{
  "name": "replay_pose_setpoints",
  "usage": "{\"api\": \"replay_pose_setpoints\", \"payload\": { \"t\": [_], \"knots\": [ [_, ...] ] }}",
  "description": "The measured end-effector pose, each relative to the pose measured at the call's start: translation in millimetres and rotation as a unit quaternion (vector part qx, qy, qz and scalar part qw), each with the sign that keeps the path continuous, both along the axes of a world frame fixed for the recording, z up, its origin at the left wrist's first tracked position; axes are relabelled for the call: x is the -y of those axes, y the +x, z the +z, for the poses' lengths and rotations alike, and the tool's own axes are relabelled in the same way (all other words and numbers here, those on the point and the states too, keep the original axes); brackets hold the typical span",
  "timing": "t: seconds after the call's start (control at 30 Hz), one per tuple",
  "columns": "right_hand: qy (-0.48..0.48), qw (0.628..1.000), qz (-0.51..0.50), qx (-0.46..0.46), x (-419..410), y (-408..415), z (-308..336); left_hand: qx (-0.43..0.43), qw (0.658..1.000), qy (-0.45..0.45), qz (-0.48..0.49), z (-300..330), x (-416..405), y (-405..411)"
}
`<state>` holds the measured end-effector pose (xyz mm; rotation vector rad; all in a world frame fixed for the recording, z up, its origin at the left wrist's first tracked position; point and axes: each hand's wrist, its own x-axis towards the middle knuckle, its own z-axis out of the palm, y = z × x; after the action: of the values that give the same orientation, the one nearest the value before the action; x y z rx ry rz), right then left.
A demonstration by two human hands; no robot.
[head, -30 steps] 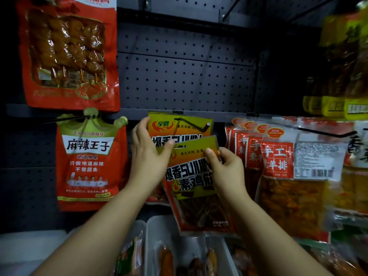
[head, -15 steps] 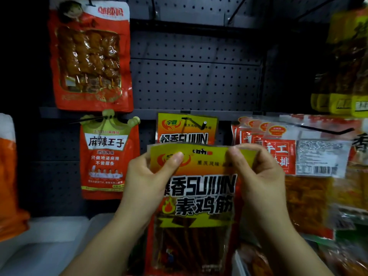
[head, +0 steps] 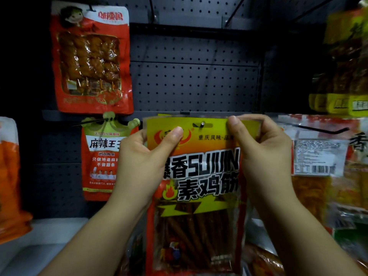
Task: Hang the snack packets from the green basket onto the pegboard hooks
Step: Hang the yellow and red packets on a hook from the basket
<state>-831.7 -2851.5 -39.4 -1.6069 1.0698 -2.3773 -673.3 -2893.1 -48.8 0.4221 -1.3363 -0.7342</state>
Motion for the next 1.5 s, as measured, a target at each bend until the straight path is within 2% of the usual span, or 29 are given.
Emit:
{"api": "replay_pose_setpoints", "payload": {
  "t": [0.23,0.43,0.67,1.0,1.23,1.5],
  "knots": [
    [0.05,0.998,0.026,0.023,19.9,-2.3,-10.6,0.015,0.999,0.025,-0.016,-8.8,18.7,1.7],
    [0.121,0.99,0.069,0.017,32.3,-10.8,-24.4,0.061,0.997,0.01,0.035,-23.6,44.7,8.2],
    [0.183,0.982,-0.033,-0.04,74.9,-21.0,-21.8,0.075,0.995,0.044,0.052,-20.0,94.0,-0.7],
    [0.24,0.957,-0.162,-0.036,159.7,-27.5,-16.2,0.179,0.97,0.055,0.155,-3.9,164.4,-15.0],
    [0.256,0.943,-0.211,-0.031,181.3,-27.0,-14.8,0.179,0.966,0.086,0.167,-0.3,186.5,-22.9],
    [0.254,0.944,-0.208,-0.027,187.0,-26.5,-20.4,0.178,0.964,0.091,0.175,-3.4,193.7,-25.4]
  ]
}}
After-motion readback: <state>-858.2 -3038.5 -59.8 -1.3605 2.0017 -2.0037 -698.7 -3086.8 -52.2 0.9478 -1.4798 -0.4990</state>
